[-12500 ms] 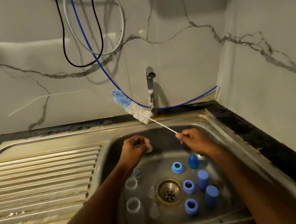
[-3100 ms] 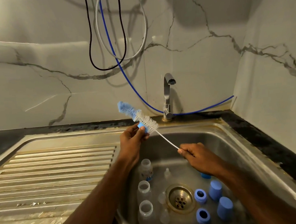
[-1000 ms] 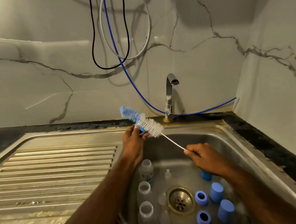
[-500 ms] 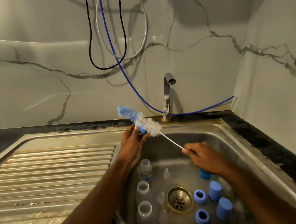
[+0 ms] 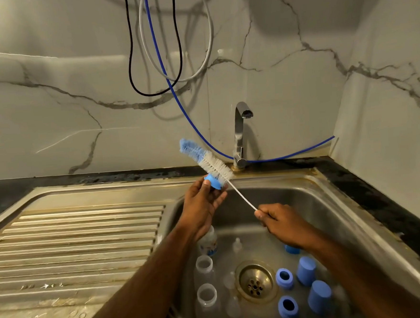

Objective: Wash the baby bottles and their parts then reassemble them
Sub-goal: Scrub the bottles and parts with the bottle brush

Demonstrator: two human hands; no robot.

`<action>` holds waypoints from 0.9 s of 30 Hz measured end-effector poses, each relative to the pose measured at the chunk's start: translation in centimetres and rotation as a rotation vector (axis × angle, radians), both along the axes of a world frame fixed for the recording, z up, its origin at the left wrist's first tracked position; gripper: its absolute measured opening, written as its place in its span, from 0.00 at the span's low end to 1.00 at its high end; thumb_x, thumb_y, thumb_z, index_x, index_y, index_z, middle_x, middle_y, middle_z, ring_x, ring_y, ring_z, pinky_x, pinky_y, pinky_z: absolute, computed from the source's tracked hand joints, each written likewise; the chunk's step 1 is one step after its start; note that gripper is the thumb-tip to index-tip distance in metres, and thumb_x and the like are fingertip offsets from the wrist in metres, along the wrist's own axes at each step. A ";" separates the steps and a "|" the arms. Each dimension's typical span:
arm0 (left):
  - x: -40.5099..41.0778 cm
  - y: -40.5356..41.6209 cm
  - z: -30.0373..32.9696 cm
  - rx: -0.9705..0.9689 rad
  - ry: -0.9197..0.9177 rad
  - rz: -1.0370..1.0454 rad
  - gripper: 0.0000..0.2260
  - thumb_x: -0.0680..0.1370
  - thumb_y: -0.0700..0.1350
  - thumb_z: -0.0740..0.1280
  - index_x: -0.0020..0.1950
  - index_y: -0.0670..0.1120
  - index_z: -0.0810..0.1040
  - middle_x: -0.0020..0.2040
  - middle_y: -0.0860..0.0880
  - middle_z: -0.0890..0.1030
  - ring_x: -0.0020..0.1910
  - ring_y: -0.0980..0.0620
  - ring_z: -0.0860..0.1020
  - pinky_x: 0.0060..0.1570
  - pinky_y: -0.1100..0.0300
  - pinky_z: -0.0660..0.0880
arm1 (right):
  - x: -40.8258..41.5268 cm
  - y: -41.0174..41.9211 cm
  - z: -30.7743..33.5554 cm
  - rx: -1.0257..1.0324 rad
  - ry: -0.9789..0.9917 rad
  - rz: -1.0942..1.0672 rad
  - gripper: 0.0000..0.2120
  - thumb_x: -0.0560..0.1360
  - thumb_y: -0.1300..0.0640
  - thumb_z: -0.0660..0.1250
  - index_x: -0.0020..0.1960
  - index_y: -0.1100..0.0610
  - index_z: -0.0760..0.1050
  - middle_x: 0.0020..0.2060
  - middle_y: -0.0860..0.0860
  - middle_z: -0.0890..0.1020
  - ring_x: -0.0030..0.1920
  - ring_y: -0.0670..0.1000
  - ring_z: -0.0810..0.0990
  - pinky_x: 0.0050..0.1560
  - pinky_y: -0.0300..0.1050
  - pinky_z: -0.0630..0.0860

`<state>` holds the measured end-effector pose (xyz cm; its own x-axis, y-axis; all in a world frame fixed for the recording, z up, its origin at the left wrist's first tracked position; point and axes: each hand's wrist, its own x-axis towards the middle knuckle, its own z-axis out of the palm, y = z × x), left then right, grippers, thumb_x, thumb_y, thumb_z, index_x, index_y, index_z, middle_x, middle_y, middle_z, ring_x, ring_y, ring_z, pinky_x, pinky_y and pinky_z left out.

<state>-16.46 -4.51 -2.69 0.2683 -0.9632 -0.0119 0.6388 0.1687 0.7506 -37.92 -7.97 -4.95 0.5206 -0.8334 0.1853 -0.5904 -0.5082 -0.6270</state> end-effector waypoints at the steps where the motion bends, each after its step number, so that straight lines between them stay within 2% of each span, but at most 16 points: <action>1: -0.1 0.0 0.0 0.008 -0.002 -0.008 0.13 0.85 0.42 0.59 0.68 0.41 0.73 0.63 0.38 0.81 0.61 0.40 0.82 0.55 0.50 0.82 | 0.3 0.0 0.0 -0.045 0.005 -0.017 0.18 0.83 0.50 0.60 0.37 0.54 0.73 0.29 0.49 0.76 0.31 0.43 0.74 0.39 0.45 0.73; 4: 0.7 -0.1 0.2 0.015 0.069 0.039 0.14 0.84 0.41 0.61 0.69 0.40 0.73 0.64 0.38 0.80 0.60 0.42 0.82 0.51 0.52 0.84 | -1.0 -0.7 0.5 0.068 0.007 0.011 0.17 0.83 0.51 0.60 0.37 0.53 0.74 0.29 0.47 0.76 0.31 0.43 0.73 0.39 0.44 0.73; 7: 1.7 -0.3 0.3 0.007 0.112 0.096 0.14 0.84 0.40 0.61 0.70 0.39 0.72 0.64 0.38 0.80 0.60 0.42 0.82 0.52 0.51 0.83 | -2.7 -1.0 0.8 0.217 0.002 0.088 0.17 0.83 0.52 0.60 0.37 0.54 0.74 0.28 0.45 0.75 0.31 0.43 0.72 0.38 0.40 0.73; 12: -0.7 0.1 -0.7 0.064 -0.005 0.012 0.15 0.83 0.40 0.63 0.70 0.41 0.72 0.63 0.39 0.79 0.56 0.44 0.84 0.50 0.53 0.84 | 0.2 0.3 0.3 0.014 -0.002 0.010 0.17 0.84 0.50 0.59 0.38 0.53 0.74 0.29 0.47 0.76 0.31 0.41 0.73 0.39 0.40 0.72; 14: -1.5 -0.1 -0.7 0.057 -0.022 -0.004 0.16 0.83 0.39 0.63 0.70 0.40 0.72 0.64 0.39 0.79 0.58 0.43 0.84 0.52 0.53 0.83 | 0.7 0.4 0.6 -0.045 -0.022 0.003 0.16 0.84 0.50 0.59 0.38 0.53 0.74 0.30 0.47 0.77 0.32 0.41 0.74 0.39 0.39 0.72; 17: -1.3 -0.5 -0.1 0.017 0.084 0.012 0.16 0.84 0.37 0.61 0.71 0.39 0.71 0.66 0.36 0.78 0.62 0.40 0.81 0.57 0.50 0.82 | -0.6 0.0 1.1 -0.044 -0.022 0.030 0.17 0.84 0.51 0.59 0.37 0.53 0.73 0.29 0.46 0.76 0.32 0.41 0.73 0.40 0.41 0.73; 20: 0.1 -0.4 0.5 0.002 0.169 0.044 0.14 0.84 0.39 0.60 0.69 0.38 0.72 0.64 0.36 0.80 0.61 0.40 0.82 0.54 0.50 0.83 | -1.7 -0.5 1.2 -0.072 -0.048 0.034 0.18 0.83 0.51 0.60 0.36 0.54 0.72 0.28 0.44 0.75 0.31 0.41 0.73 0.39 0.42 0.73; 24: 1.5 -0.2 0.6 0.003 0.199 0.048 0.12 0.84 0.41 0.60 0.65 0.39 0.75 0.61 0.37 0.82 0.59 0.42 0.83 0.53 0.50 0.83 | -1.6 -0.8 0.7 -0.060 0.011 0.035 0.18 0.83 0.51 0.60 0.36 0.54 0.72 0.28 0.42 0.75 0.31 0.41 0.73 0.38 0.40 0.71; 27: 1.4 -0.1 0.5 0.009 0.150 0.014 0.11 0.84 0.41 0.60 0.64 0.41 0.77 0.61 0.39 0.83 0.58 0.42 0.83 0.54 0.50 0.83 | -0.6 -0.3 0.2 -0.032 0.031 0.027 0.18 0.84 0.51 0.60 0.36 0.53 0.72 0.28 0.45 0.75 0.31 0.41 0.72 0.39 0.42 0.72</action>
